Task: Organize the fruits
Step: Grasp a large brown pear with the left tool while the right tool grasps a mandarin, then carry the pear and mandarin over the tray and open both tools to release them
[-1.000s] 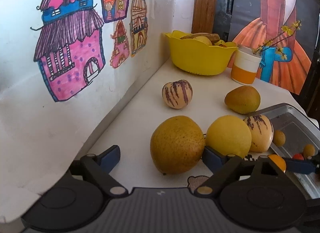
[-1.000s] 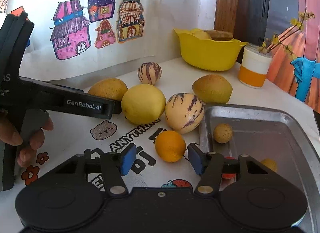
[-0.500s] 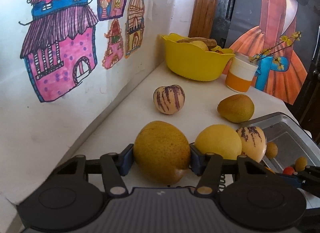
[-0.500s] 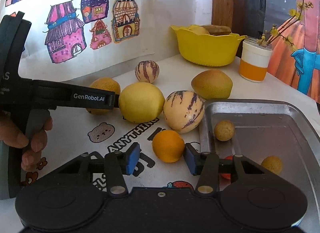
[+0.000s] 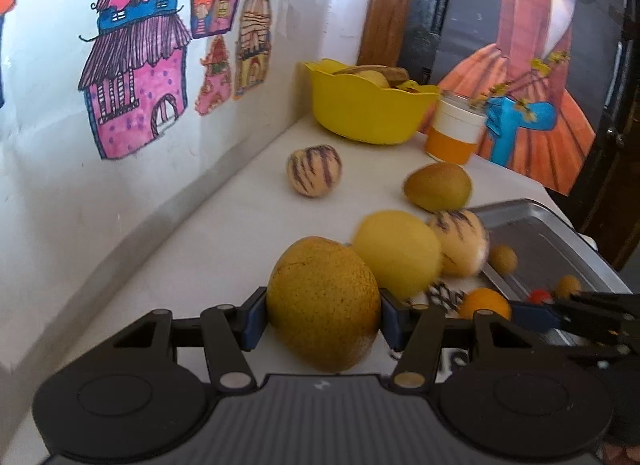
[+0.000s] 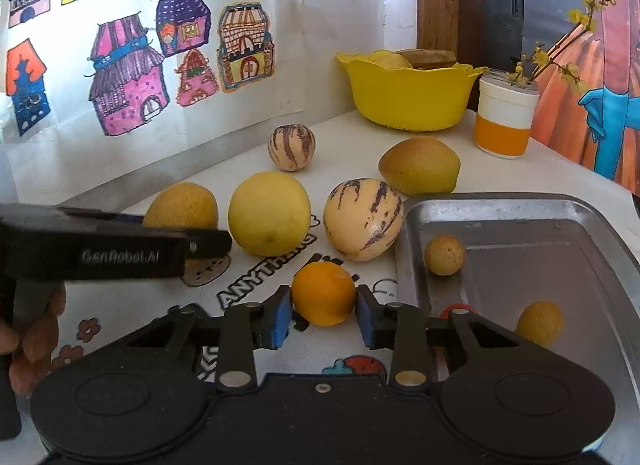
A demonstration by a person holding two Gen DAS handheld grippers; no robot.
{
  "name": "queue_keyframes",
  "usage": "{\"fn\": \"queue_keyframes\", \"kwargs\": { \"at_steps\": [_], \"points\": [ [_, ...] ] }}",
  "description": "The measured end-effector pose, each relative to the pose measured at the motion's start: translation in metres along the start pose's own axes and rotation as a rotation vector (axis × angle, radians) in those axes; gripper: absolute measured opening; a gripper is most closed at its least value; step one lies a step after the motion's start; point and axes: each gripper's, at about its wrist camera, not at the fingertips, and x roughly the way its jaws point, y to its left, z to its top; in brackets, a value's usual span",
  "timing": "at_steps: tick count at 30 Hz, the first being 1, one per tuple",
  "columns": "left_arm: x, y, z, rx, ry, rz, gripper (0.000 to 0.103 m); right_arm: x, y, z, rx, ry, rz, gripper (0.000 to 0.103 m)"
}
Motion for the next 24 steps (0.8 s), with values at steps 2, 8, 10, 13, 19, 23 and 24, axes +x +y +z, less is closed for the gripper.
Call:
{"fn": "queue_keyframes", "kwargs": {
  "at_steps": [2, 8, 10, 13, 19, 23, 24],
  "points": [
    [-0.006, -0.005, -0.005, 0.006, 0.006, -0.017, 0.060, -0.005, 0.001, -0.003, 0.003, -0.003, 0.013, 0.037],
    [-0.030, -0.017, -0.023, -0.015, 0.027, -0.064, 0.060, -0.026, 0.006, -0.018, -0.015, -0.007, 0.025, 0.036],
    [-0.036, -0.021, -0.029, -0.016, 0.033, -0.077, 0.060, -0.036, 0.006, -0.025, -0.019, -0.015, 0.030, 0.036],
    [-0.043, -0.027, -0.034, -0.031, 0.041, -0.094, 0.060, -0.052, 0.006, -0.035, -0.021, -0.034, 0.030, 0.036],
    [-0.050, -0.042, -0.042, -0.056, 0.052, -0.128, 0.060, -0.082, -0.004, -0.052, 0.030, -0.075, 0.026, 0.036],
    [-0.049, -0.057, -0.045, -0.075, 0.058, -0.155, 0.060, -0.104, -0.015, -0.059, 0.060, -0.120, 0.000, 0.036],
    [-0.049, -0.062, -0.045, -0.078, 0.058, -0.162, 0.060, -0.110, -0.020, -0.061, 0.069, -0.132, -0.010, 0.036]
  ]
}}
